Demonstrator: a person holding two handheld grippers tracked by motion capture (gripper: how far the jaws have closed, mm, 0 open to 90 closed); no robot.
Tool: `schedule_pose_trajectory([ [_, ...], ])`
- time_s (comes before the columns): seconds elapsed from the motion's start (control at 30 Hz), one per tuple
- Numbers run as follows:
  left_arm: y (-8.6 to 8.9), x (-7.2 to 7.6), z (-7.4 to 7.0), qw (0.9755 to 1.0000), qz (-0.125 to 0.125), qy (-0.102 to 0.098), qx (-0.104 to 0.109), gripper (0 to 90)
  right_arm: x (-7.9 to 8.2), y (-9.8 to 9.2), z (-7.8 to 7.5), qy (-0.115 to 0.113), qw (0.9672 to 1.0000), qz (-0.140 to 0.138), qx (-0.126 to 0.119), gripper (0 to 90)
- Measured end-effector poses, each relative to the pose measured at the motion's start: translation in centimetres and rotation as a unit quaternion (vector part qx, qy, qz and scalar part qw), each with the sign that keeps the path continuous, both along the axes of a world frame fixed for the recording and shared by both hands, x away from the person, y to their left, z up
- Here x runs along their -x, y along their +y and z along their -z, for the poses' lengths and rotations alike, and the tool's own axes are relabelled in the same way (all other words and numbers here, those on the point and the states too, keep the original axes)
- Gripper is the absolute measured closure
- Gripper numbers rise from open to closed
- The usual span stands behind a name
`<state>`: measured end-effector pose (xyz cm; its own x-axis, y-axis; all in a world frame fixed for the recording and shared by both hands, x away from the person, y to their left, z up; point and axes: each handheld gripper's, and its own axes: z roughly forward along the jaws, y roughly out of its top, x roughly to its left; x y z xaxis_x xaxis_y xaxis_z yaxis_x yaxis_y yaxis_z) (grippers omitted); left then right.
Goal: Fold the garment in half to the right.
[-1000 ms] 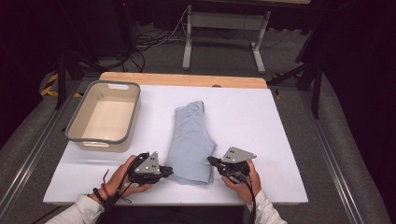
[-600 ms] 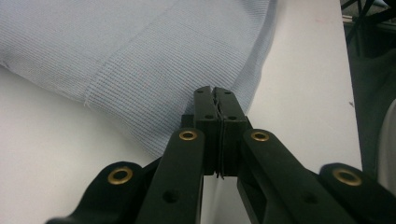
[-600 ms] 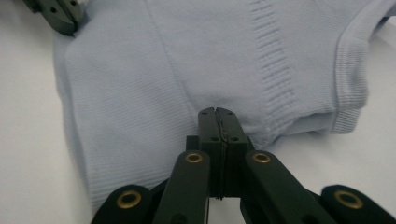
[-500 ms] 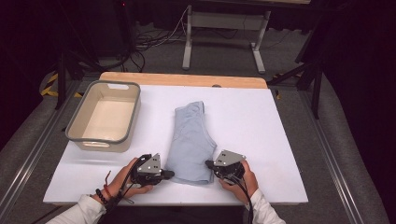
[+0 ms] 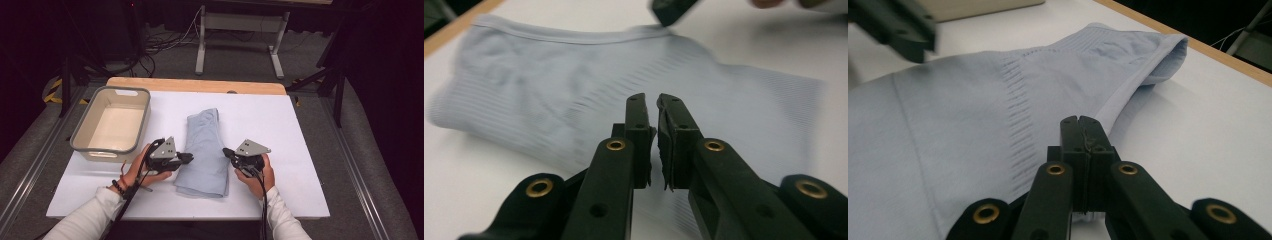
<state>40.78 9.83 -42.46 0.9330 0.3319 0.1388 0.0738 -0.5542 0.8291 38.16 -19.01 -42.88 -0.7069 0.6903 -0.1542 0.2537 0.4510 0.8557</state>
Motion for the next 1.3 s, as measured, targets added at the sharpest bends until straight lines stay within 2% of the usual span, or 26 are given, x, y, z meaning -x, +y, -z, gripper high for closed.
schedule_pose_trajectory([
  [0.07, -0.4, -1.2, 0.0, 0.9999, -0.013, -0.006, -0.005, 88.6, -0.3, 0.4, 0.2, 0.000, 1.0000, 0.000, 0.007, 90.0],
  [0.13, -0.9, -2.9, 0.4, 0.9994, -0.034, 0.000, -0.004, 89.6, -0.6, 0.8, 0.4, -0.005, 0.9998, 0.003, 0.021, 90.0],
  [0.2, -1.2, -4.2, 1.2, 0.9987, -0.048, 0.020, -0.001, 89.9, -1.1, 1.3, 1.2, 0.000, 0.9993, 0.005, 0.037, 90.0],
  [0.27, -1.5, -4.8, 1.9, 0.9984, -0.052, 0.022, -0.013, 89.9, -1.2, 1.4, 1.6, 0.005, 0.9989, 0.004, 0.046, 90.0],
  [0.33, -1.6, -5.1, 2.5, 0.9980, -0.049, 0.039, -0.012, 89.9, -1.3, 1.4, 2.1, 0.007, 0.9980, 0.007, 0.062, 90.0],
  [0.37, -1.6, -5.2, 2.7, 0.9979, -0.049, 0.039, -0.016, 90.0, -1.4, 1.4, 2.3, 0.013, 0.9980, 0.008, 0.061, 90.0],
  [0.47, -1.8, -5.2, 3.2, 0.9973, -0.049, 0.042, -0.035, 90.0, -1.6, 1.3, 3.1, 0.026, 0.9974, 0.006, 0.067, 90.0],
  [0.5, -1.9, -5.2, 3.4, 0.9971, -0.048, 0.044, -0.040, 90.0, -1.6, 1.2, 3.1, 0.031, 0.9976, 0.007, 0.062, 90.0],
  [0.57, -2.1, -5.1, 3.9, 0.9963, -0.051, 0.044, -0.053, 90.0, -1.7, 1.2, 3.0, 0.035, 0.9971, 0.007, 0.068, 90.0],
  [0.67, -2.2, -5.0, 3.8, 0.9964, -0.051, 0.034, -0.058, 90.0, -1.6, 1.1, 2.9, 0.037, 0.9968, 0.007, 0.070, 90.0],
  [0.7, -2.1, -5.0, 3.5, 0.9965, -0.055, 0.021, -0.060, 90.0, -1.7, 1.1, 2.9, 0.038, 0.9968, 0.007, 0.069, 90.0],
  [0.73, -1.9, -5.0, 3.3, 0.9967, -0.061, 0.018, -0.051, 89.9, -1.8, 1.1, 2.7, 0.041, 0.9967, 0.003, 0.070, 90.0],
  [0.8, -1.4, -5.0, 2.5, 0.9976, -0.061, 0.029, -0.016, 89.9, -2.0, 0.9, 2.3, 0.041, 0.9974, -0.002, 0.060, 90.0],
  [0.87, -1.2, -4.6, 1.7, 0.9982, -0.057, 0.016, -0.010, 89.6, -2.6, 0.7, 1.5, 0.034, 0.9985, -0.007, 0.043, 90.0],
  [0.9, -1.1, -4.3, 1.3, 0.9986, -0.051, 0.015, -0.001, 89.4, -2.9, 0.7, 1.0, 0.027, 0.9990, -0.011, 0.034, 90.0],
  [0.93, -1.0, -4.1, 1.0, 0.9988, -0.046, 0.016, 0.004, 89.2, -3.3, 0.8, 0.6, 0.021, 0.9992, -0.015, 0.029, 90.0],
  [1.0, -0.8, -3.3, 0.3, 0.9992, -0.038, 0.001, 0.009, 88.8, -4.1, 1.2, -0.2, 0.006, 0.9993, -0.025, 0.027, 90.0],
  [1.07, -0.7, -2.7, 0.0, 0.9996, -0.026, 0.002, 0.007, 88.7, -5.5, 1.8, -0.8, 0.000, 0.9991, -0.031, 0.028, 90.0],
  [1.17, -0.7, -1.8, 0.4, 0.9999, -0.010, 0.005, -0.011, 88.2, -6.9, 2.2, -1.2, -0.002, 0.9990, -0.033, 0.030, 90.0],
  [1.23, -0.6, -1.2, 0.8, 0.9998, -0.002, 0.003, -0.019, 88.1, -8.4, 2.7, -1.4, -0.001, 0.9986, -0.039, 0.036, 90.0],
  [1.3, -0.5, -0.7, 0.9, 0.9998, 0.007, 0.007, -0.015, 87.5, -9.7, 3.0, -1.4, 0.010, 0.9986, -0.044, 0.026, 90.0],
])
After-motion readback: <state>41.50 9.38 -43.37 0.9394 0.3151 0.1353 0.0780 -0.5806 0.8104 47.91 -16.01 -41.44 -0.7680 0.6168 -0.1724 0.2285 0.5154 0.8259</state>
